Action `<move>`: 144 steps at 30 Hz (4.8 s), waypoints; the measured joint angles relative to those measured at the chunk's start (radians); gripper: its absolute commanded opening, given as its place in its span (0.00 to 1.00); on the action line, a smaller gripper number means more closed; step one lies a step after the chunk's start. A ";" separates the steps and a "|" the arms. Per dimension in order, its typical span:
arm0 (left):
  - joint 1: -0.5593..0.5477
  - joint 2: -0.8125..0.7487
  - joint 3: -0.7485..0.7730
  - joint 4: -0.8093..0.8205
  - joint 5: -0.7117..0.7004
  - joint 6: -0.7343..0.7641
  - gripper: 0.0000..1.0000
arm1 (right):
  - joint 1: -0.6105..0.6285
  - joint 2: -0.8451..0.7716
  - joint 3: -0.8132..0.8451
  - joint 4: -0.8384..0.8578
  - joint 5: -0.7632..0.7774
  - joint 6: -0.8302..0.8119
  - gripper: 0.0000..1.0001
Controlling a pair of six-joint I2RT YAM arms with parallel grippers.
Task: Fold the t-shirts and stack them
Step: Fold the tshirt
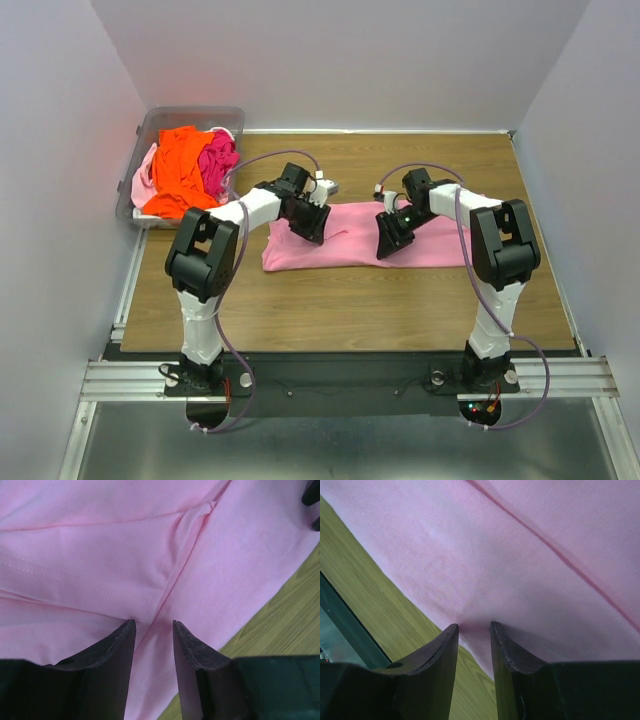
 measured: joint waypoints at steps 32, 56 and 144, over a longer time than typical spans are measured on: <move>0.024 0.292 0.585 -0.034 0.017 0.007 0.55 | 0.007 -0.008 0.023 -0.001 0.020 0.004 0.52; 0.275 0.204 0.491 -0.074 0.050 0.086 0.52 | 0.011 0.341 0.631 0.059 0.103 0.172 0.52; 0.276 0.166 0.338 -0.037 0.168 0.220 0.00 | 0.079 0.443 0.687 0.182 0.027 0.361 0.35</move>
